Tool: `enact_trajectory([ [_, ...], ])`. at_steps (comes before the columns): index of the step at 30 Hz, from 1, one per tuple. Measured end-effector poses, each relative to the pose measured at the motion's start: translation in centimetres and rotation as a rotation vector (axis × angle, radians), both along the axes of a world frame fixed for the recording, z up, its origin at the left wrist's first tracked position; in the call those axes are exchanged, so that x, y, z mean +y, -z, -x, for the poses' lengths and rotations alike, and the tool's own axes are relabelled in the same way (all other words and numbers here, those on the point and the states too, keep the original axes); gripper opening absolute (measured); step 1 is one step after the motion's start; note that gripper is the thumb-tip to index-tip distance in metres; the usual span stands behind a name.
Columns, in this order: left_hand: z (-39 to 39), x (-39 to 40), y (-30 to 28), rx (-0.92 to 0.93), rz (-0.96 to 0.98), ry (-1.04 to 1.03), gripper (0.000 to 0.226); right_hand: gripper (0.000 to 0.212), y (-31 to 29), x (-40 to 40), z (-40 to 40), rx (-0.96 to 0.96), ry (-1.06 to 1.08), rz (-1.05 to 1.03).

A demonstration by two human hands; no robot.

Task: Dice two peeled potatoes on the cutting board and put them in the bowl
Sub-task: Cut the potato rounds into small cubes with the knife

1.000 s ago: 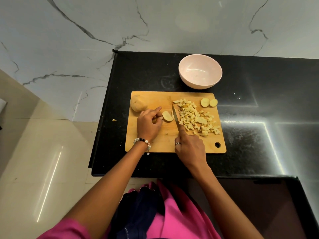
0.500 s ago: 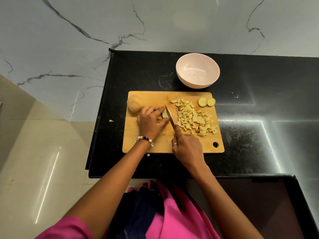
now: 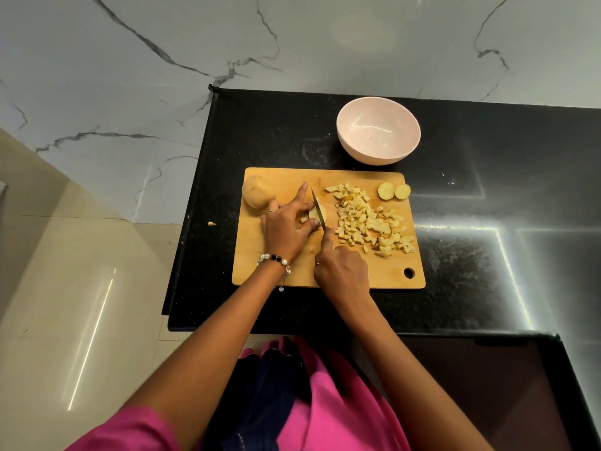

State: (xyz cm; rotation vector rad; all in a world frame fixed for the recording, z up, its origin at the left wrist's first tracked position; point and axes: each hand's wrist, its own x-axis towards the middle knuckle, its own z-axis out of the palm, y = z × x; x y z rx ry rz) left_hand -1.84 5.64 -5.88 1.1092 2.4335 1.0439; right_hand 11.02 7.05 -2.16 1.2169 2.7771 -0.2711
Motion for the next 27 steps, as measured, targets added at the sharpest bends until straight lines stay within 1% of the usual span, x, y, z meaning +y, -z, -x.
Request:
enact_trajectory([
  [3,-0.1,0.1,0.1,0.001,-0.006,-0.012,0.075,0.059,-0.2,0.3,0.0,-0.024,-0.016,0.012],
  [7,-0.2,0.1,0.0,-0.005,-0.027,-0.024,0.077,0.062,0.0,-1.2,-2.3,-0.043,-0.060,0.055],
  [11,0.0,-0.1,0.1,-0.045,-0.044,-0.010,0.081,0.058,-1.1,-1.3,-3.1,0.010,-0.021,0.098],
  [14,0.2,-0.5,0.0,-0.072,-0.095,-0.004,0.078,0.054,-1.5,-0.7,-2.5,0.087,0.002,0.061],
  [16,0.3,-0.7,0.0,-0.078,-0.136,-0.020,0.075,0.054,-1.4,-0.3,-1.9,0.102,0.003,0.062],
  [21,0.0,-0.7,0.0,-0.060,-0.174,-0.056,0.074,0.057,-1.3,0.3,-0.9,0.052,-0.018,0.069],
  [27,0.0,-0.3,0.4,-0.008,-0.204,-0.076,0.075,0.057,-0.9,0.3,0.4,0.000,-0.059,-0.031],
])
